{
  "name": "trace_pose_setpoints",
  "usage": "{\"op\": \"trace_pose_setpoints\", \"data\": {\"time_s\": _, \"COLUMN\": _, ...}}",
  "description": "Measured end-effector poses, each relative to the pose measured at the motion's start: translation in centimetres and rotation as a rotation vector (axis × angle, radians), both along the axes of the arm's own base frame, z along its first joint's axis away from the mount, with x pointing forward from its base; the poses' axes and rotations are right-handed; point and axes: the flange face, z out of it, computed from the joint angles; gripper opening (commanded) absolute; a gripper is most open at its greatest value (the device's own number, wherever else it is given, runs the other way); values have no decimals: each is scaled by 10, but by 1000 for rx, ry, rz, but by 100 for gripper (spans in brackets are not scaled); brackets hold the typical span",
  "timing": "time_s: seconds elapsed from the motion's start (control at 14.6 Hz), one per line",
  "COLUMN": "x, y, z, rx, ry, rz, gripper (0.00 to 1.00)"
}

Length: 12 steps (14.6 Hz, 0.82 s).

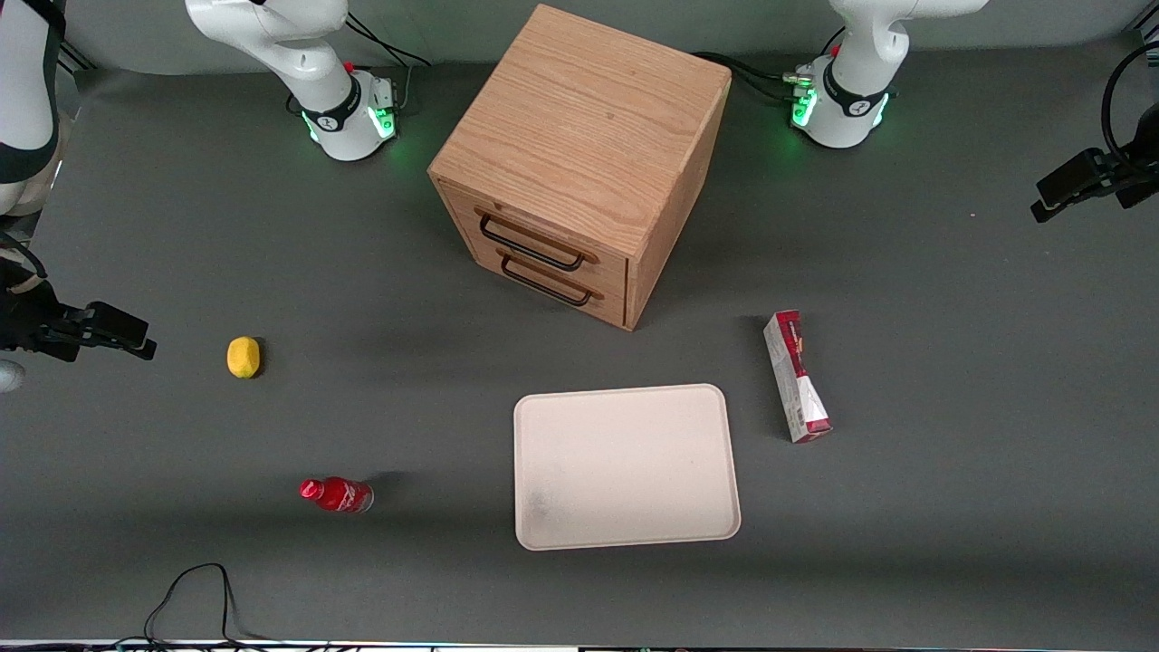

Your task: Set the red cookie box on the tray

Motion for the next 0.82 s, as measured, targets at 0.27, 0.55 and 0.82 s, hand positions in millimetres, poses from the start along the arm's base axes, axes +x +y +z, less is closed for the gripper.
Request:
{"op": "trace_pose_setpoints", "data": {"time_s": 0.27, "x": 2, "y": 0, "z": -3, "rx": 0, "ry": 7, "rz": -57, "gripper": 100}}
{"op": "trace_pose_setpoints", "data": {"time_s": 0.55, "x": 11, "y": -16, "z": -20, "rx": 2, "ry": 40, "rz": -112, "gripper": 100}}
{"op": "trace_pose_setpoints", "data": {"time_s": 0.82, "x": 39, "y": -61, "z": -65, "rx": 8, "ry": 86, "rz": -148, "gripper": 100}}
